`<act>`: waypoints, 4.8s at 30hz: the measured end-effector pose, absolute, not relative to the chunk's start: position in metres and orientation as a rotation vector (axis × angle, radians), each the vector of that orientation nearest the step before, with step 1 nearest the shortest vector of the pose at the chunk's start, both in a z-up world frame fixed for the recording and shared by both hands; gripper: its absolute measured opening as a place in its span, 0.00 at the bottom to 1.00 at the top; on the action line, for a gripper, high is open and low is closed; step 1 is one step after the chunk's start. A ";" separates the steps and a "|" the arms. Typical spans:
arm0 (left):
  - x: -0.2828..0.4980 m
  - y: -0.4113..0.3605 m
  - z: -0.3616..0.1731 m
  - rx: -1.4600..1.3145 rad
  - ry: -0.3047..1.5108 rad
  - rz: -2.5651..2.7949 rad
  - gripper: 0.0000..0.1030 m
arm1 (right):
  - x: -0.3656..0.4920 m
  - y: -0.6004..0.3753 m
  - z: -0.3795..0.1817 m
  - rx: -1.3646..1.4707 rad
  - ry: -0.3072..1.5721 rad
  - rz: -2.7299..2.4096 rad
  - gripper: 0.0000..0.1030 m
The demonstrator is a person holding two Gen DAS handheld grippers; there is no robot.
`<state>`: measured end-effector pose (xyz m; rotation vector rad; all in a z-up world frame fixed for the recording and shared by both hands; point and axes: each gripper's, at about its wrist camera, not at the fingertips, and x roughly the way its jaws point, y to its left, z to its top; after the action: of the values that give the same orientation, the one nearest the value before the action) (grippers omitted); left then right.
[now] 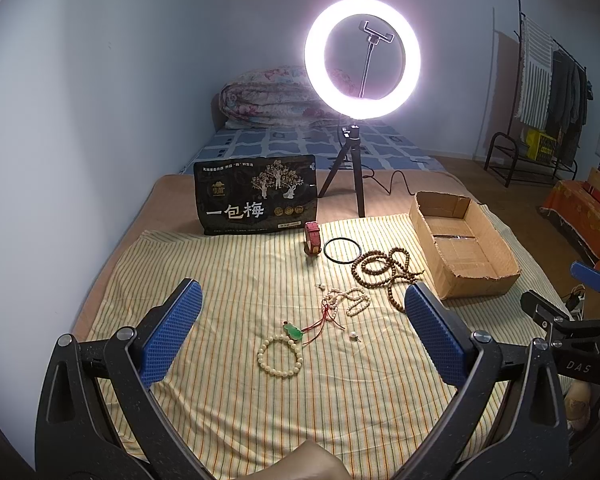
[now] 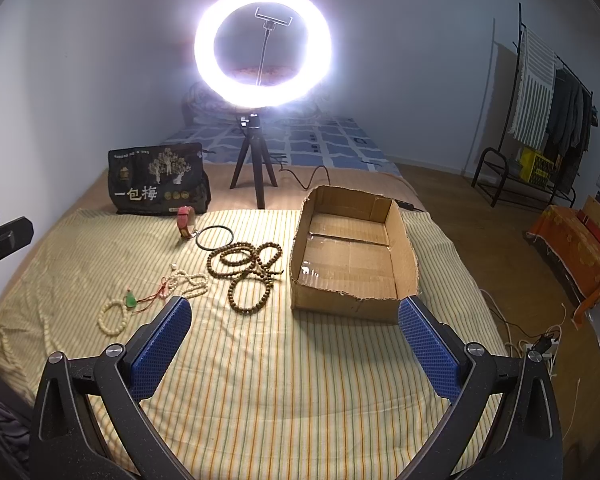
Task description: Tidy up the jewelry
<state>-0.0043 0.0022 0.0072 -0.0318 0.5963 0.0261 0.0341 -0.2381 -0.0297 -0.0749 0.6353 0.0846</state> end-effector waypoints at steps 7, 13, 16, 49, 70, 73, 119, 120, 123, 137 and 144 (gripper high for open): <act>-0.004 0.002 0.007 -0.031 0.598 0.026 1.00 | 0.033 -0.238 -0.031 -0.074 0.637 0.084 1.00; -0.004 0.004 0.004 -0.032 0.600 0.030 1.00 | 0.033 -0.239 -0.032 -0.073 0.639 0.083 1.00; -0.003 0.005 0.001 -0.031 0.606 0.034 1.00 | 0.033 -0.239 -0.032 -0.074 0.640 0.083 1.00; 0.005 0.057 -0.033 -0.017 0.715 0.118 1.00 | 0.054 -0.206 -0.056 -0.163 0.740 0.235 1.00; 0.050 0.052 -0.111 -0.038 1.030 -0.017 0.71 | 0.116 -0.163 -0.106 -0.261 0.895 0.517 0.86; 0.067 0.059 -0.127 -0.055 1.084 -0.010 0.64 | 0.126 -0.160 -0.115 -0.247 0.928 0.539 0.82; 0.107 0.067 -0.185 -0.131 1.145 0.010 0.06 | 0.159 -0.091 -0.180 -0.318 1.049 0.672 0.07; 0.107 0.067 -0.184 -0.133 1.144 0.009 0.06 | 0.159 -0.091 -0.180 -0.312 1.048 0.672 0.07; 0.105 0.069 -0.181 -0.140 1.139 0.009 0.06 | 0.161 -0.093 -0.177 -0.300 1.042 0.666 0.07; 0.098 0.057 -0.130 -0.168 1.020 -0.034 0.05 | 0.157 -0.133 -0.138 -0.231 0.956 0.601 0.07; 0.103 0.039 -0.100 -0.172 0.952 -0.084 0.05 | 0.159 -0.162 -0.119 -0.197 0.914 0.552 0.07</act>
<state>0.1035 0.0391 -0.1000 -0.1716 0.9518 -0.0838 0.1593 -0.1616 -0.1185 -0.1969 0.9136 0.5519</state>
